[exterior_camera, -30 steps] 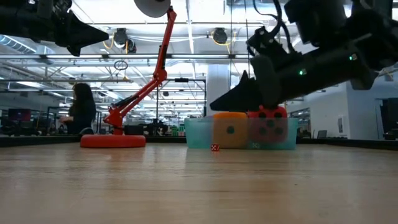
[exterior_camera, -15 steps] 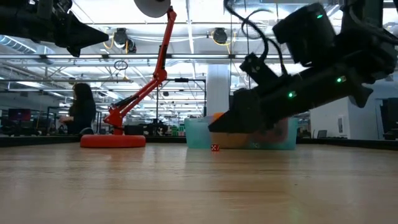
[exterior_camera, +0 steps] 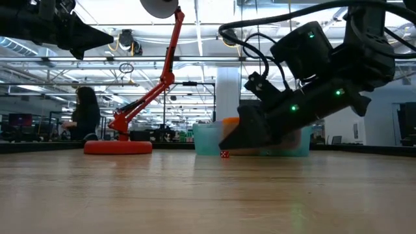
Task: Pick & Place Dice
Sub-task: Put the small red dice into the green bin
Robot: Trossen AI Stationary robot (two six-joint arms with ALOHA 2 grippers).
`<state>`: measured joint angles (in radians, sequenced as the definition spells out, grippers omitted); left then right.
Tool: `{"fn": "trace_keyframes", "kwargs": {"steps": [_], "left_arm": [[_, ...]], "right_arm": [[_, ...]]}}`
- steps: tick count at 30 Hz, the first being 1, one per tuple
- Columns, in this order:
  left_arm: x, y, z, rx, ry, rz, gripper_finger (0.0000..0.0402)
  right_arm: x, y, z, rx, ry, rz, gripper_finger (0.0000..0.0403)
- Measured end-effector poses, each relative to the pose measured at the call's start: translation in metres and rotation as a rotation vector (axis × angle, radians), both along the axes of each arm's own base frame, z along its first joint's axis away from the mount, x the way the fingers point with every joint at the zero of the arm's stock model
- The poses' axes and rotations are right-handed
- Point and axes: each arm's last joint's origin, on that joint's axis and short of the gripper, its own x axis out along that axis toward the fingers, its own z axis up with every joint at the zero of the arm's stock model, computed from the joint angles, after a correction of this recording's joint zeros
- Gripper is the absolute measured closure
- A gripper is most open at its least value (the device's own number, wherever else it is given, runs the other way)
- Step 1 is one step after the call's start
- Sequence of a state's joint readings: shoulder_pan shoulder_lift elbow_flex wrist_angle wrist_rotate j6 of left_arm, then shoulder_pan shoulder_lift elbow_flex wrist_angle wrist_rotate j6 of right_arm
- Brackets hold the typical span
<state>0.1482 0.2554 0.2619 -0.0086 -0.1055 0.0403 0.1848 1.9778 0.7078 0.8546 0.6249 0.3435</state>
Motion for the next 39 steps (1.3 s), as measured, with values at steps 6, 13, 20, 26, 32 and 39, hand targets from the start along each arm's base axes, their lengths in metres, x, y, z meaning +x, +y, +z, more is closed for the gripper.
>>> {"fn": "trace_keyframes", "kwargs": {"steps": [6, 13, 20, 26, 32, 39], "left_arm": [[0.0, 0.0, 0.0, 0.013, 0.003, 0.0, 0.0376], [0.0, 0.0, -0.001, 0.017, 0.011, 0.0, 0.0376], [0.0, 0.0, -0.002, 0.029, 0.026, 0.0, 0.0376], [0.0, 0.0, -0.002, 0.028, 0.025, 0.0, 0.0376], [0.0, 0.0, -0.002, 0.025, 0.023, 0.0, 0.0376], [0.0, 0.0, 0.0, 0.024, 0.003, 0.0, 0.0376]], "right_arm": [[0.011, -0.01, -0.001, 0.015, 0.029, -0.007, 0.0202], [0.013, -0.017, -0.004, 0.026, 0.085, -0.024, 0.0221], [0.011, -0.016, -0.006, 0.059, 0.091, -0.039, 0.0293], [0.013, -0.016, -0.004, 0.043, 0.081, -0.011, 0.0364], [0.022, -0.013, 0.044, -0.009, -0.058, 0.096, 0.0363], [0.024, -0.047, 0.126, -0.29, -0.043, -0.007, 0.036]]}}
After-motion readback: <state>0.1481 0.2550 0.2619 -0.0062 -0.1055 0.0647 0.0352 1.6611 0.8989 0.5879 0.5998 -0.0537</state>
